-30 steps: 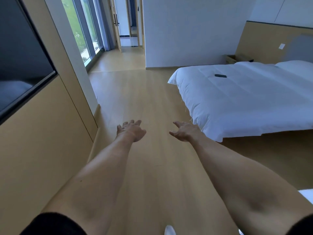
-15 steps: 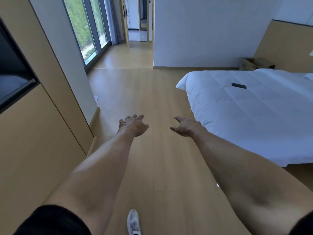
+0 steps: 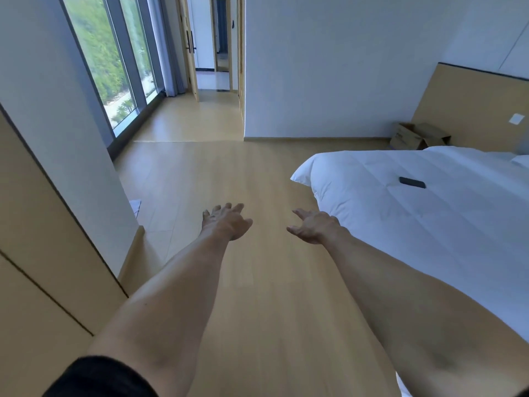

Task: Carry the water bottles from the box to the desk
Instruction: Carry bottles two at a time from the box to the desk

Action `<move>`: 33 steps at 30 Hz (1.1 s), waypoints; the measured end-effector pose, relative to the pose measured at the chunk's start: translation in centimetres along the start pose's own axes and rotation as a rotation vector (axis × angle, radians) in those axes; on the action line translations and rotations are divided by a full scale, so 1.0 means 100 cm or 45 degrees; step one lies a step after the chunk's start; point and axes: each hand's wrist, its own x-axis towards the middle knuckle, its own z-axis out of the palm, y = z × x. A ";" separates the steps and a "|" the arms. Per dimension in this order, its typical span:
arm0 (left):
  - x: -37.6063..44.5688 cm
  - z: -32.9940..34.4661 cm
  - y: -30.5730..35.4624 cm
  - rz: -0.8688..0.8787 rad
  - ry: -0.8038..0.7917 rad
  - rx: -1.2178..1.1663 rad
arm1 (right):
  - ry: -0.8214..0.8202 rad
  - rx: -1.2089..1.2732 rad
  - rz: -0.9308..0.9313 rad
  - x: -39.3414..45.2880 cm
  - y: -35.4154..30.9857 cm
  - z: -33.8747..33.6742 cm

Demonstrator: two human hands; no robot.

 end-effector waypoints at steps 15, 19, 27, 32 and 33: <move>0.298 -0.046 -0.008 0.035 -0.020 0.047 | -0.030 0.061 0.014 0.303 -0.010 -0.058; 0.391 -0.063 -0.003 -0.024 -0.050 0.033 | -0.058 0.070 -0.019 0.403 -0.009 -0.081; 0.550 -0.103 0.006 -0.065 -0.053 0.011 | -0.102 0.039 -0.059 0.559 -0.011 -0.132; 0.639 -0.112 0.004 -0.043 -0.058 0.011 | -0.110 0.021 -0.033 0.647 -0.012 -0.155; 0.659 -0.113 0.001 -0.039 -0.059 0.012 | -0.110 0.021 -0.026 0.666 -0.014 -0.158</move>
